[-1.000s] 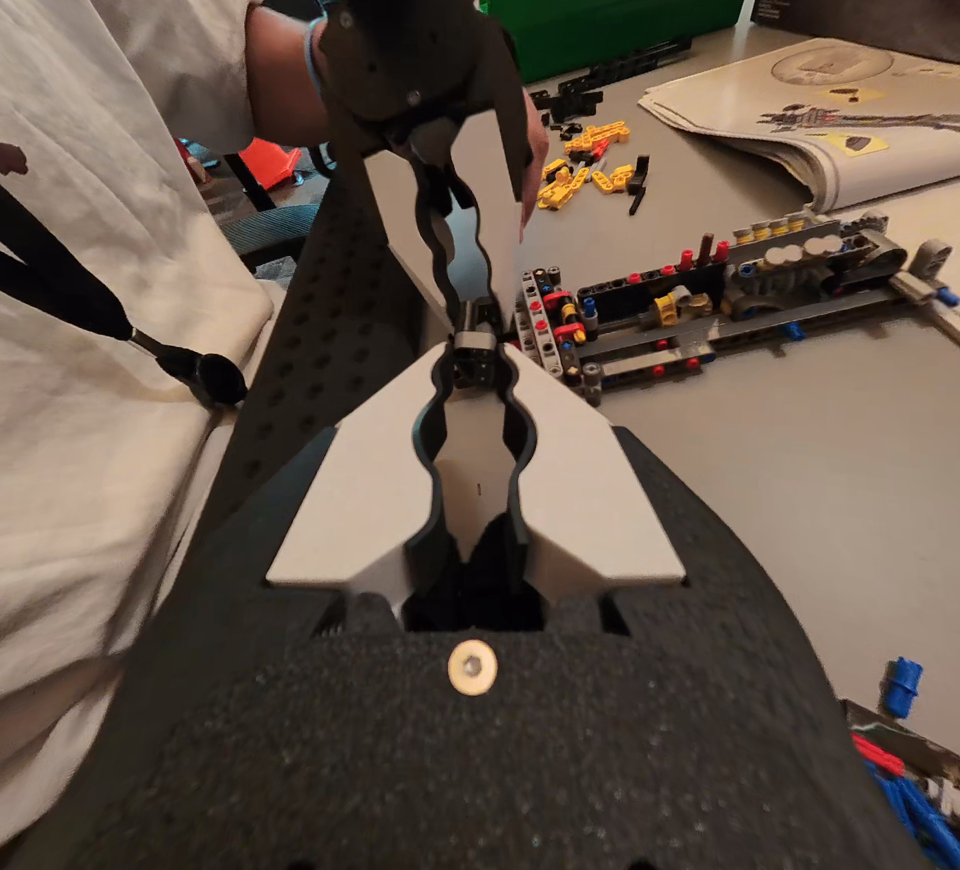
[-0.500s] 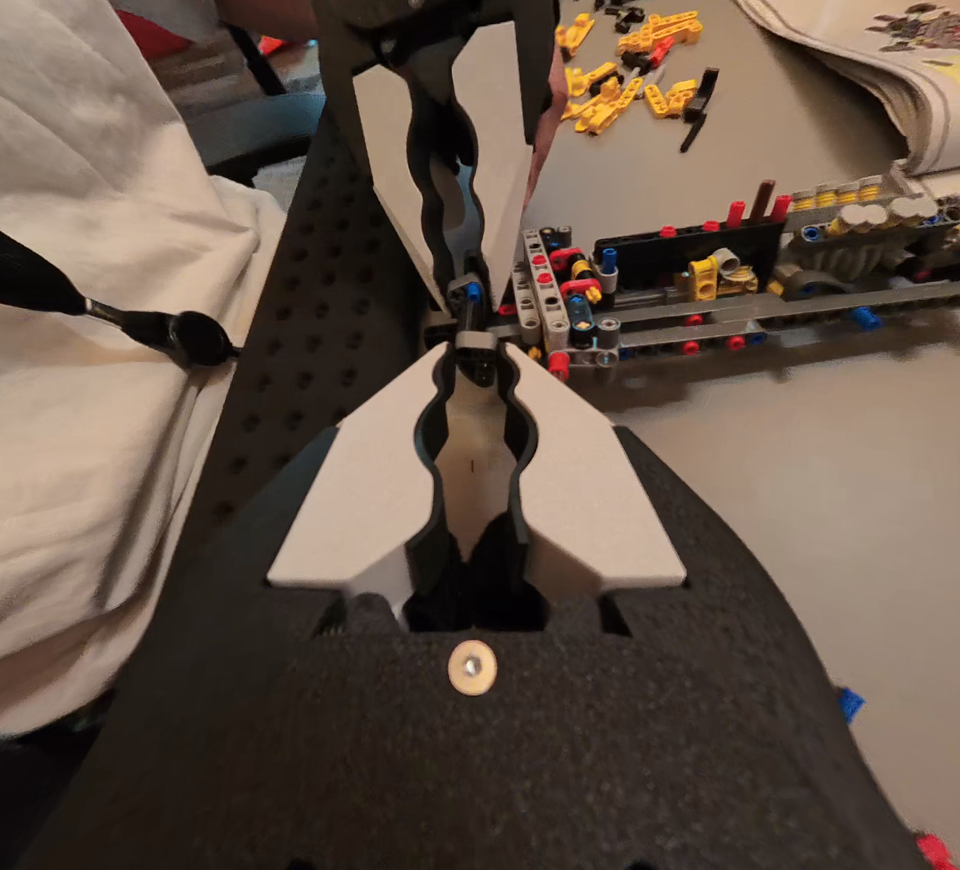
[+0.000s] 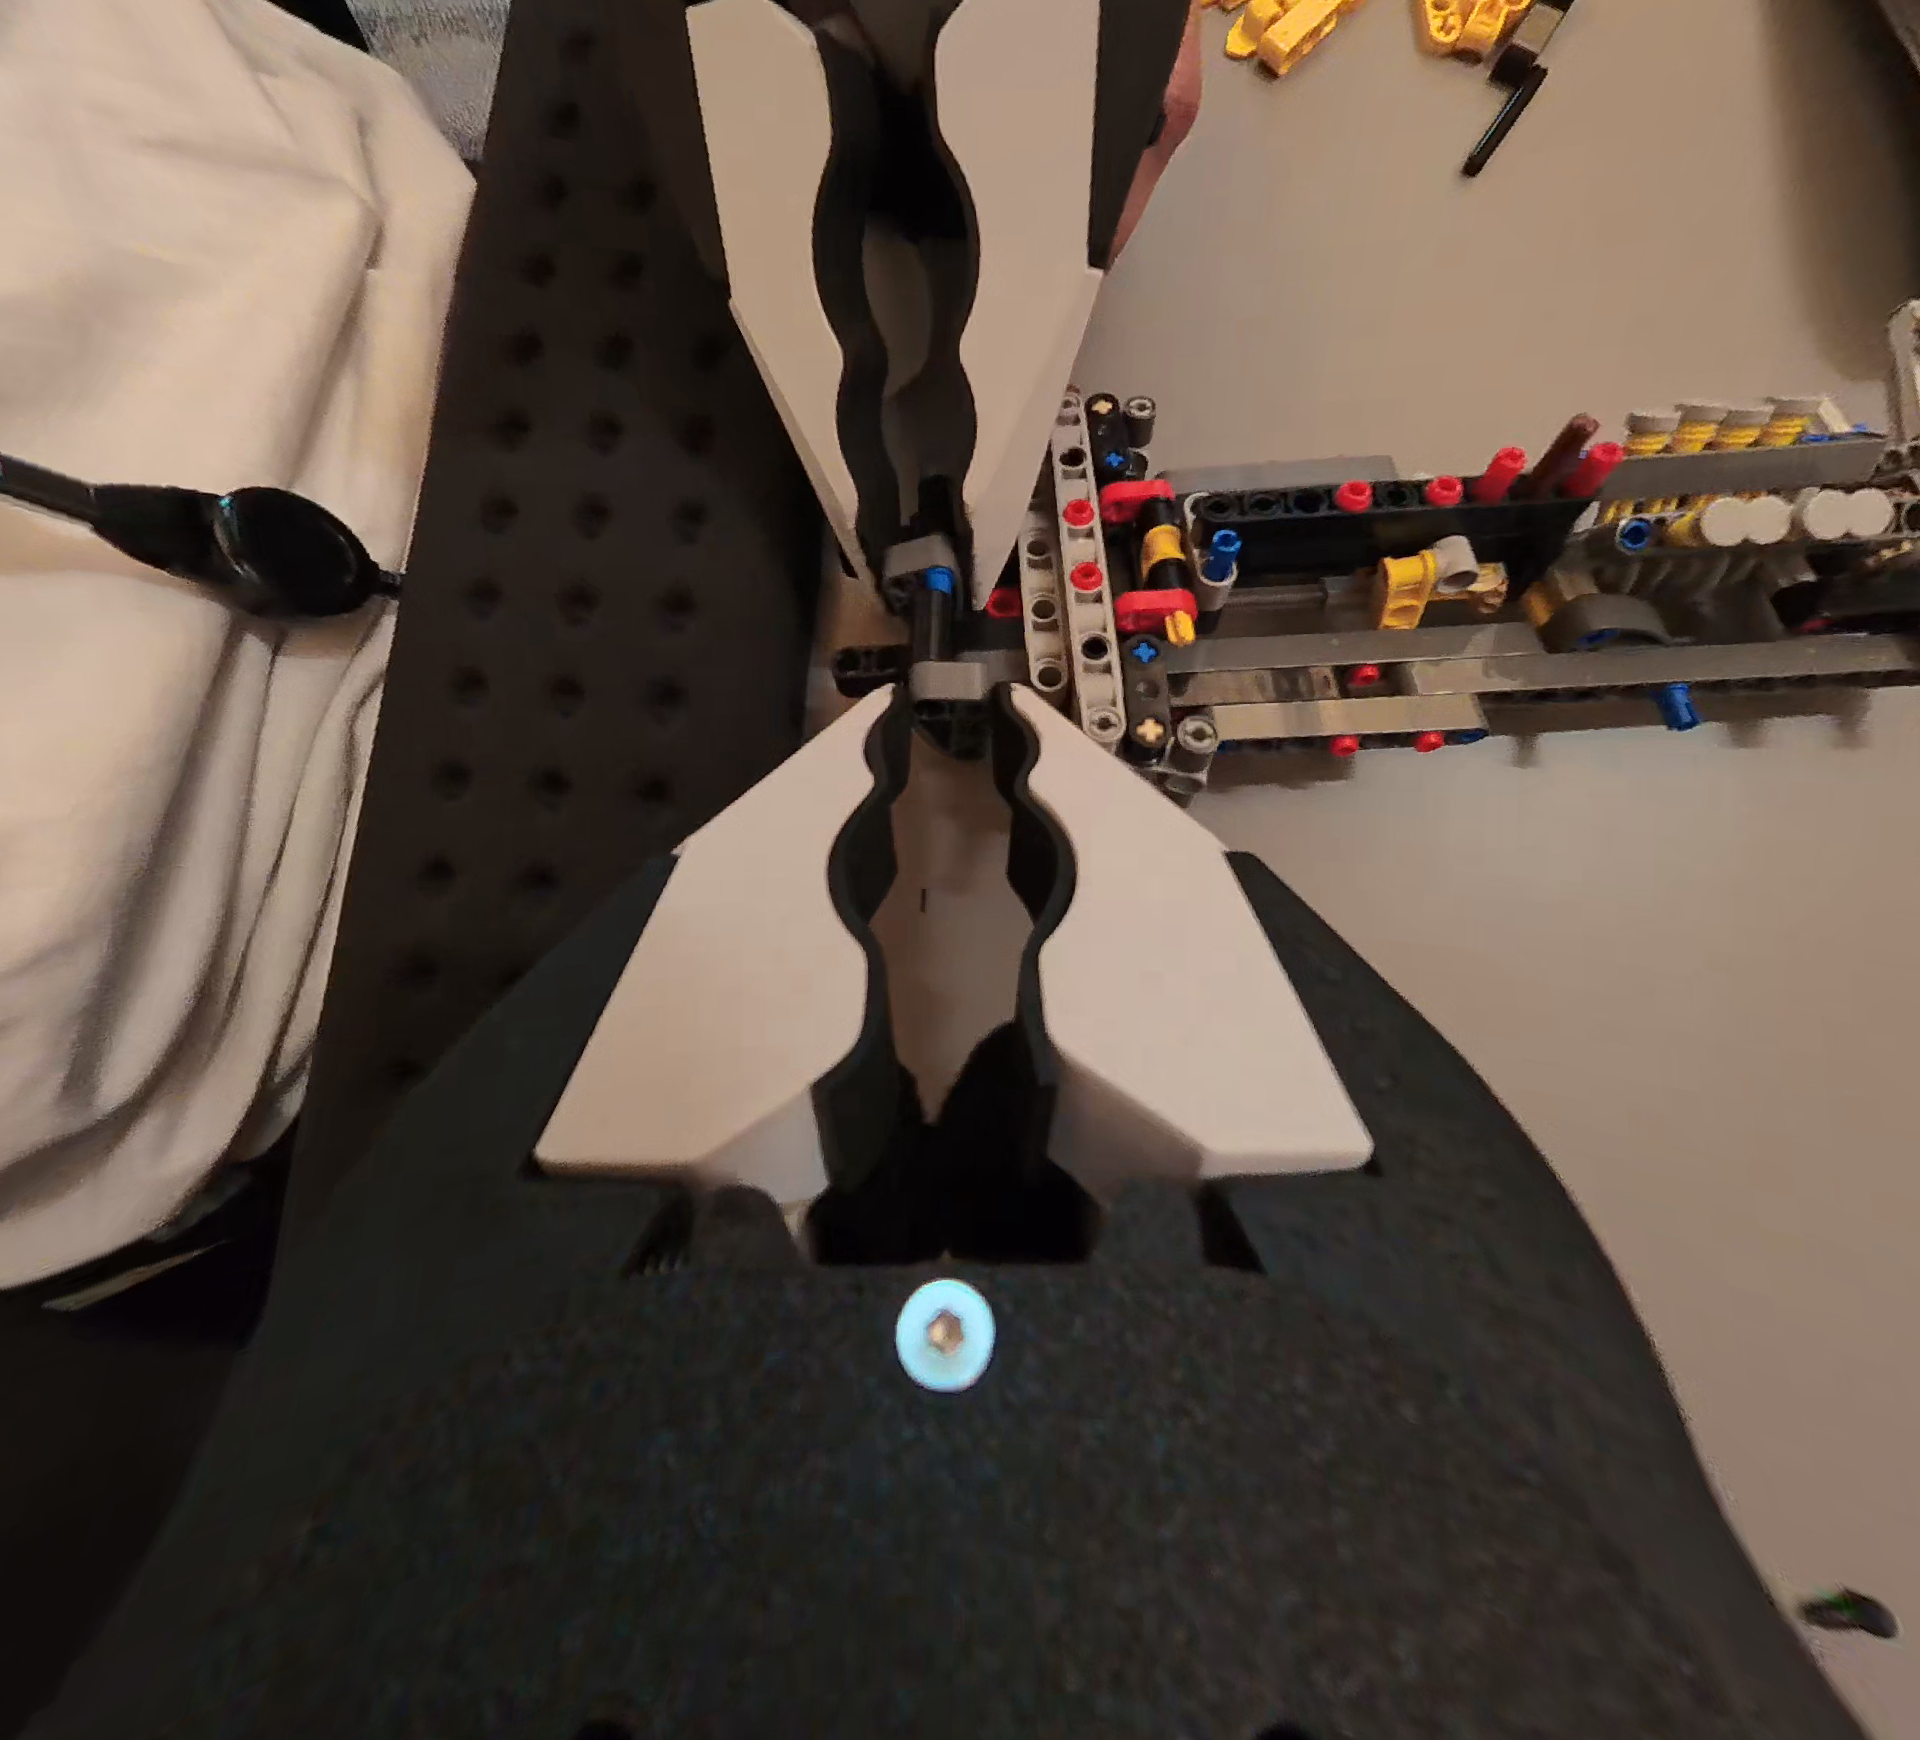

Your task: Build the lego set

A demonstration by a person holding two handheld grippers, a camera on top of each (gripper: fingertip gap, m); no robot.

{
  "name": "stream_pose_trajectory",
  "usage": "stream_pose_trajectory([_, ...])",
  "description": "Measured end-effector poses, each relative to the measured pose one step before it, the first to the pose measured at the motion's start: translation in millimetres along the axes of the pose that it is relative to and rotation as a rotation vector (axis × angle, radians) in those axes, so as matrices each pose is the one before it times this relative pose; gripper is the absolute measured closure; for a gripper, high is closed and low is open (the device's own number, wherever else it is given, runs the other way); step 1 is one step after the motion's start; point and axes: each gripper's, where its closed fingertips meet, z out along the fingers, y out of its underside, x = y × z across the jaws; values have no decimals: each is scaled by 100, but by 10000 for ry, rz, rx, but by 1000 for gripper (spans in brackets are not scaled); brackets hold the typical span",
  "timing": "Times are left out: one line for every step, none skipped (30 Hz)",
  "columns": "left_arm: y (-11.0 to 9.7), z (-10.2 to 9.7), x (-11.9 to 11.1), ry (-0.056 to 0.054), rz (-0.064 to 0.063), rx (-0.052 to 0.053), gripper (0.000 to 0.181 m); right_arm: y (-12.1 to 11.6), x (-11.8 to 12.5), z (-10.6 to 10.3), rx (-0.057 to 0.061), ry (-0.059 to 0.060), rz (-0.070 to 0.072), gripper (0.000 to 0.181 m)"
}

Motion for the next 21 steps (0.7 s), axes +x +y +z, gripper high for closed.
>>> stream_pose_trajectory([-100,-19,-2,-32,32,73,169,443,287,131,-86,214,28,167])
stream_pose_trajectory([14,-19,59,30,15,-6,169,288,170,174,-18,198,-125,167])
stream_pose_trajectory([69,48,77,42,25,-50,169,-139,-82,85,192,25,-83,167])
stream_pose_trajectory([21,50,51,19,33,-29,169,-83,-101,6,126,-41,1,167])
stream_pose_trajectory([-11,12,29,-1,29,8,169,12,-60,-38,107,-64,-2,167])
stream_pose_trajectory([11,-8,-13,-7,-6,-4,169,59,3,-87,92,-84,43,167])
stream_pose_trajectory([11,2,-22,10,-28,-4,169,35,-67,-163,77,-142,88,167])
stream_pose_trajectory([-11,1,-36,-6,-24,4,169,-86,-219,-202,118,-219,66,167])
stream_pose_trajectory([-8,-11,-37,-21,-11,6,169,-205,-201,-176,166,-199,30,167])
stream_pose_trajectory([-6,-2,-8,-11,0,7,169,-259,-237,-74,179,-210,17,167])
stream_pose_trajectory([-5,-2,-15,-11,9,6,169,-137,72,45,70,-34,47,167])
stream_pose_trajectory([-4,5,1,-3,3,-1,169,152,163,182,-119,18,32,167])
stream_pose_trajectory([16,19,13,15,-6,-17,169,291,59,274,-207,-26,-4,167])
stream_pose_trajectory([130,57,79,50,15,-96,169,111,46,225,-123,-18,-20,167])
stream_pose_trajectory([90,63,37,-13,59,-70,169,111,22,67,-125,-55,13,167])
stream_pose_trajectory([13,31,41,-18,54,-16,169,-42,81,-29,11,-28,56,167])
stream_pose_trajectory([-42,-31,-50,-22,-12,35,169,-160,46,-102,85,-30,70,167])
stream_pose_trajectory([-122,-82,-37,25,-68,98,169,-268,-86,-93,162,-97,99,167])
stream_pose_trajectory([-63,-63,-18,49,-71,58,169,-46,-49,-3,35,-62,72,167])
stream_pose_trajectory([22,11,18,14,-5,-18,169,111,16,56,-62,-26,34,167])
stream_pose_trajectory([70,68,66,7,64,-64,169,45,-80,63,-38,-59,29,167])
